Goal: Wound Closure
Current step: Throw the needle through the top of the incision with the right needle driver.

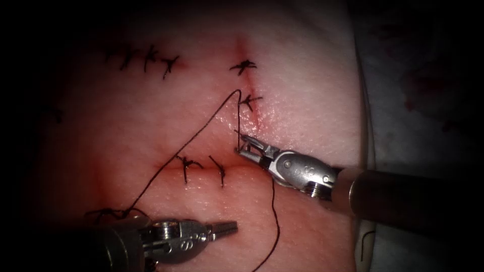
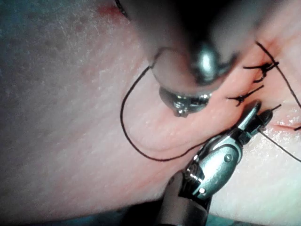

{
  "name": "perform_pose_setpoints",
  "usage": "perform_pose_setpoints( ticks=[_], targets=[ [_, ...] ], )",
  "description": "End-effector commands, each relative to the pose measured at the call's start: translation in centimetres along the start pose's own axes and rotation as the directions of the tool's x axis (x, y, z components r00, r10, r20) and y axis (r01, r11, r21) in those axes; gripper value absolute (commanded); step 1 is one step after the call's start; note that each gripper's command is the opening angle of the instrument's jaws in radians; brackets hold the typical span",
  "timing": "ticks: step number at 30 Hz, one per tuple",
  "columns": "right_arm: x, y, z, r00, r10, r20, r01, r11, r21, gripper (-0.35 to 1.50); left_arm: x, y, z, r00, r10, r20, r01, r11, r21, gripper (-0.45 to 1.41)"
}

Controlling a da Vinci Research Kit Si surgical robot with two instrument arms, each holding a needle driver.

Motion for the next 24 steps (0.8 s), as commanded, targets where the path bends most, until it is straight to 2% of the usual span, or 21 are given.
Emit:
perform_pose_setpoints(
  ticks=[1,7,12,15,16,17,18,20,21,23,24],
  targets=[
    [0.0,0.0,0.06,0.999,0.022,0.026,-0.023,1.0,0.016,-0.35,0.01,0.0,0.08,1.0,0.001,-0.002,-0.001,1.0,0.0,-0.45],
    [-0.13,-0.07,0.02,0.989,0.096,0.116,-0.104,0.993,0.062,-0.35,0.02,0.0,0.08,1.0,0.0,-0.004,0.0,1.0,-0.002,-0.45],
    [-0.06,-0.13,-0.16,0.973,0.224,0.049,-0.226,0.973,0.05,-0.35,0.04,-0.01,0.07,1.0,-0.002,-0.004,0.002,1.0,-0.004,-0.45],
    [0.09,-0.14,-0.35,0.952,0.302,-0.045,-0.302,0.953,0.014,-0.35,0.06,-0.02,0.06,1.0,-0.004,-0.004,0.004,1.0,-0.005,-0.45],
    [0.15,-0.14,-0.42,0.947,0.312,-0.072,-0.312,0.95,0.005,-0.3,0.06,-0.02,0.05,1.0,-0.005,-0.004,0.005,1.0,-0.005,-0.45],
    [0.23,-0.14,-0.51,0.937,0.326,-0.123,-0.33,0.944,-0.012,0.36,0.07,-0.03,0.04,1.0,-0.006,-0.004,0.006,1.0,-0.006,-0.45],
    [0.29,-0.13,-0.59,0.928,0.337,-0.157,-0.343,0.939,-0.015,0.79,0.08,-0.03,0.03,1.0,-0.007,-0.004,0.007,1.0,-0.007,-0.45],
    [0.44,-0.13,-0.77,0.901,0.359,-0.242,-0.375,0.927,-0.02,1.06,0.1,-0.04,0.01,1.0,-0.009,-0.005,0.009,1.0,-0.009,-0.45],
    [0.53,-0.14,-0.91,0.884,0.34,-0.32,-0.373,0.927,-0.046,1.23,0.11,-0.06,0.0,1.0,-0.011,-0.005,0.011,1.0,-0.011,-0.45],
    [0.68,-0.14,-1.12,0.843,0.338,-0.418,-0.388,0.921,-0.04,1.36,0.13,-0.1,-0.02,1.0,-0.016,-0.014,0.016,1.0,-0.006,-0.45],
    [0.78,-0.15,-1.26,0.808,0.344,-0.478,-0.404,0.914,-0.025,1.41,0.13,-0.13,-0.03,1.0,-0.021,-0.023,0.021,1.0,0.0,-0.45]
  ],
)
